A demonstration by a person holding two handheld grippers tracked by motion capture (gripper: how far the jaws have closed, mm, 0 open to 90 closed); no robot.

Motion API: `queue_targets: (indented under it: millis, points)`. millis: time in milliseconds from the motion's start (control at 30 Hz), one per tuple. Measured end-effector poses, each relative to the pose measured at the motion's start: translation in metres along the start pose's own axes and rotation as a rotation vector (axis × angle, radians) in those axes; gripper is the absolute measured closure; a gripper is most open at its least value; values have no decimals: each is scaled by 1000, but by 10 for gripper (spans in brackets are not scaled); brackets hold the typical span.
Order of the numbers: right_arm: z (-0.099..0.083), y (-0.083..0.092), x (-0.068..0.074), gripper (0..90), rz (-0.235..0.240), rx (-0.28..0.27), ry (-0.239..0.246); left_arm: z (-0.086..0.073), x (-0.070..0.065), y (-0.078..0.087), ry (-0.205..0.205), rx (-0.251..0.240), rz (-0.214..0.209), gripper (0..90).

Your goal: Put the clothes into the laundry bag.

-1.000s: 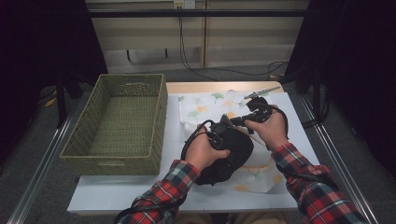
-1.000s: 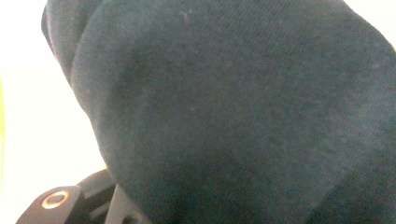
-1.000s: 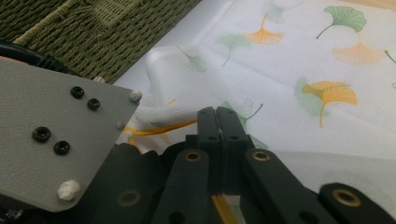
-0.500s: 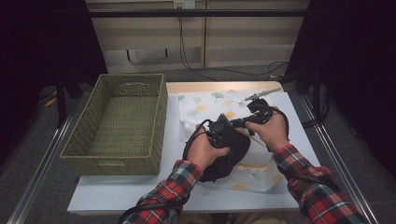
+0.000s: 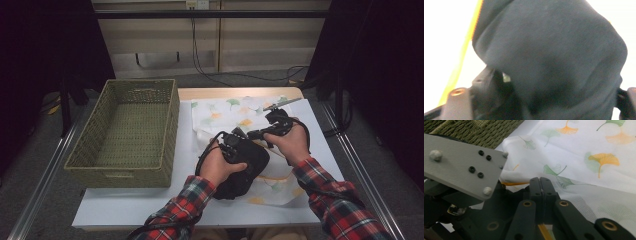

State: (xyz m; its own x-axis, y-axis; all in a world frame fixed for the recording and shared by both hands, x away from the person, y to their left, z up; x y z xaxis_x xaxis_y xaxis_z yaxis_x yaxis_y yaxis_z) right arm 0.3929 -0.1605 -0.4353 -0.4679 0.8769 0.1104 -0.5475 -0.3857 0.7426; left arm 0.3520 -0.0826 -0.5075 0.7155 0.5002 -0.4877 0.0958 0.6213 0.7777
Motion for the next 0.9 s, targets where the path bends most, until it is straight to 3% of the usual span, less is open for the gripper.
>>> queue_targets:
  millis: [300,500,733,900]
  points:
    - [-1,-3,-1,900,-2,10,2,-9,-4,7,-51,5,11,106]
    - [2,-5,-3,900,-3,13,-4,-18,-2,3,-114,58,43,62]
    - [0,-6,-4,900,-19,20,-5,-32,1,-10,-159,98,73,102]
    - [1,-5,-4,900,-23,23,1,-34,2,-15,-153,94,84,175]
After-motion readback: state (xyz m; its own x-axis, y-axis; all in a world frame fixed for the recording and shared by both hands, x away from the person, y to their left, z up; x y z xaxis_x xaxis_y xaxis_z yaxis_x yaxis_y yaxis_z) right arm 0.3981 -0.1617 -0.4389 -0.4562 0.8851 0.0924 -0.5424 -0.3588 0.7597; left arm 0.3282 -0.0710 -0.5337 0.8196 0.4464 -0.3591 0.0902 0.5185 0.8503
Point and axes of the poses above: each handheld gripper's, and its own axes: y roughly backward along the jaws, z roughly out of its top, x roughly to its left, the point moved 9 cm from there along -y, roughly forward along the jaws, and after that the axes turned 13 degrees about -z, right-handed, at the moved point
